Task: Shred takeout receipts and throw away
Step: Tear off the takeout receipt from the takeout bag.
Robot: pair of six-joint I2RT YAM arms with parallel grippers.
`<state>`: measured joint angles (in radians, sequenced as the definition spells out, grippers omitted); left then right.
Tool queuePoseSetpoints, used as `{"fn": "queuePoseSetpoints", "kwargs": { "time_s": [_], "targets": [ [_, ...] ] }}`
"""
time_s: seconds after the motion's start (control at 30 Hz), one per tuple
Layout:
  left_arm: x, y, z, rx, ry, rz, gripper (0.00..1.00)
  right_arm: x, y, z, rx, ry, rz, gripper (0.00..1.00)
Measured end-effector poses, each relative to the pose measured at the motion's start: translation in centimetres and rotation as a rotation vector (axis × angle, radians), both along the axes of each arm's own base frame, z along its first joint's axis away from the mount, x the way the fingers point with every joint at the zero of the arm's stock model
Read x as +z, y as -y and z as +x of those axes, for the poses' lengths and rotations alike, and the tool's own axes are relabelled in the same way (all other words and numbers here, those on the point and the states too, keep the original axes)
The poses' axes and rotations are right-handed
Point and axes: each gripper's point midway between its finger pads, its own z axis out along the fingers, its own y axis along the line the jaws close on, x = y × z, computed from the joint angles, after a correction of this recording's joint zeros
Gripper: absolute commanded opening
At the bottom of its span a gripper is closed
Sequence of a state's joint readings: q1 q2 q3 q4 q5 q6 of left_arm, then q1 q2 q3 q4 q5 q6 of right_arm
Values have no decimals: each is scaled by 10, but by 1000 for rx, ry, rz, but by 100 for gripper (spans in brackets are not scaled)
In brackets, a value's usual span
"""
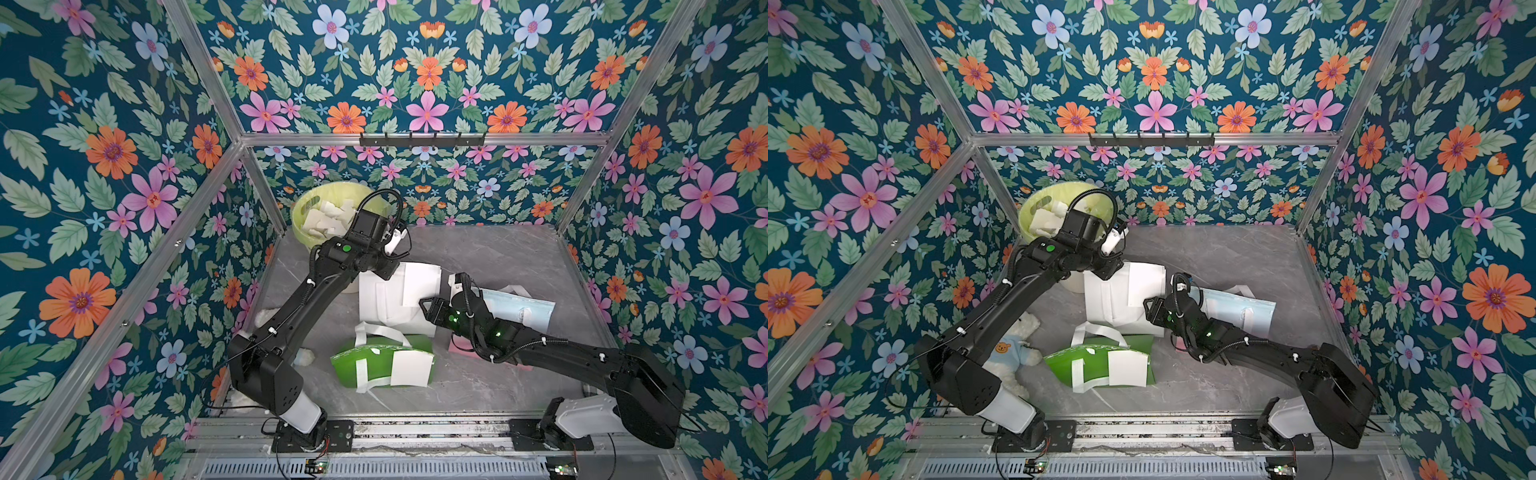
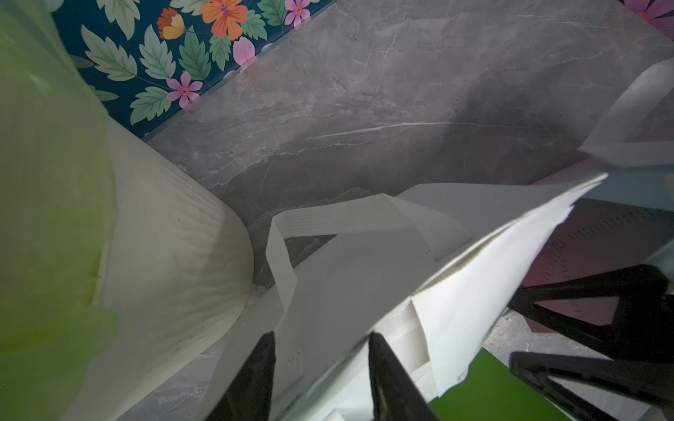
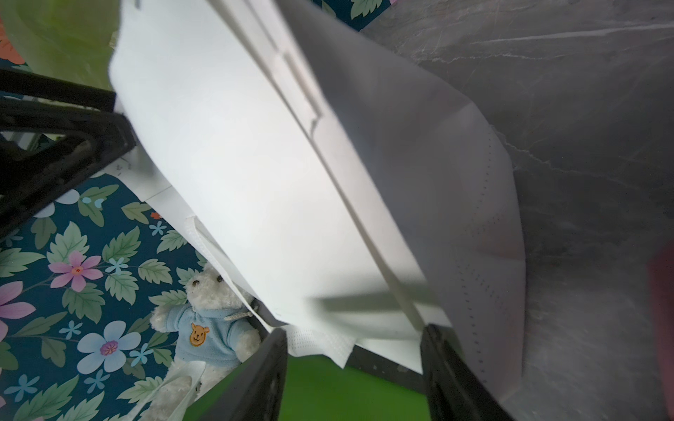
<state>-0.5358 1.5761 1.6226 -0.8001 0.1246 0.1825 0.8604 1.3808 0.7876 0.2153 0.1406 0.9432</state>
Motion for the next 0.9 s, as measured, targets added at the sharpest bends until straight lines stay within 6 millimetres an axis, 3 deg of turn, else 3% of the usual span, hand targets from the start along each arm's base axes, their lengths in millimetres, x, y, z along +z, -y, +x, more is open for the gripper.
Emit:
{"fn": "queuePoseSetpoints", "kwargs": {
  "time_s": [0.27, 0.53, 0.9],
  "targets": [
    [6, -2, -3, 1, 13, -8, 43, -1, -2, 1, 2, 6, 8, 69],
    [4, -3, -5, 1, 14, -8, 41, 2, -8, 5, 6, 31, 38, 67],
    [8, -9, -7, 30, 31, -11, 39, 74, -18, 8, 53, 217, 169, 66]
  ]
}}
